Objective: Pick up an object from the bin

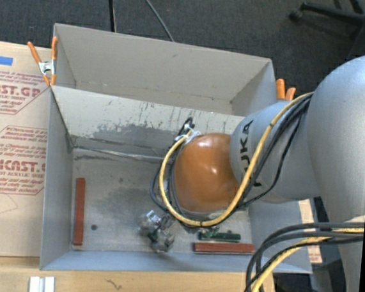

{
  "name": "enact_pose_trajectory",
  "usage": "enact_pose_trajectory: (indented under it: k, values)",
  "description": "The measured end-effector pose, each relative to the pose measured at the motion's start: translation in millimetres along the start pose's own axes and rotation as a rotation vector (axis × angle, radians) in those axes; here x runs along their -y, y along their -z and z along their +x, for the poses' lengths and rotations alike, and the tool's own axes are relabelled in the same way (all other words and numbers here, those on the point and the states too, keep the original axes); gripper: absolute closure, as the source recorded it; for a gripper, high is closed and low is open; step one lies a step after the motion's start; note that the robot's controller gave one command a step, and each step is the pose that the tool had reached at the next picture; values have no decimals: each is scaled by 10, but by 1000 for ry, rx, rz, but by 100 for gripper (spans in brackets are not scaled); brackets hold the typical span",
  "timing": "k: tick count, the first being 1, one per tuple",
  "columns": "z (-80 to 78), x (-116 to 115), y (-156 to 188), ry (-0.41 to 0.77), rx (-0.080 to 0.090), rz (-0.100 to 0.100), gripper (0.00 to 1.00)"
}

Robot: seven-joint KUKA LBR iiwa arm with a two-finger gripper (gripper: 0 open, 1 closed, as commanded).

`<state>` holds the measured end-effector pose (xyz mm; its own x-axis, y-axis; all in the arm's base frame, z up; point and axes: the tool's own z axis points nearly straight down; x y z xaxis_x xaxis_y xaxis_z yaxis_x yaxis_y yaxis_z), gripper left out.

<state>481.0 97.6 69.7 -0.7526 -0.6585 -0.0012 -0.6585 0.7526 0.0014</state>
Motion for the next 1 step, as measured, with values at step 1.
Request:
enact_pose_trajectory:
  k: [1]
  values:
    - [-65,-74,1660,24,7,5,100]
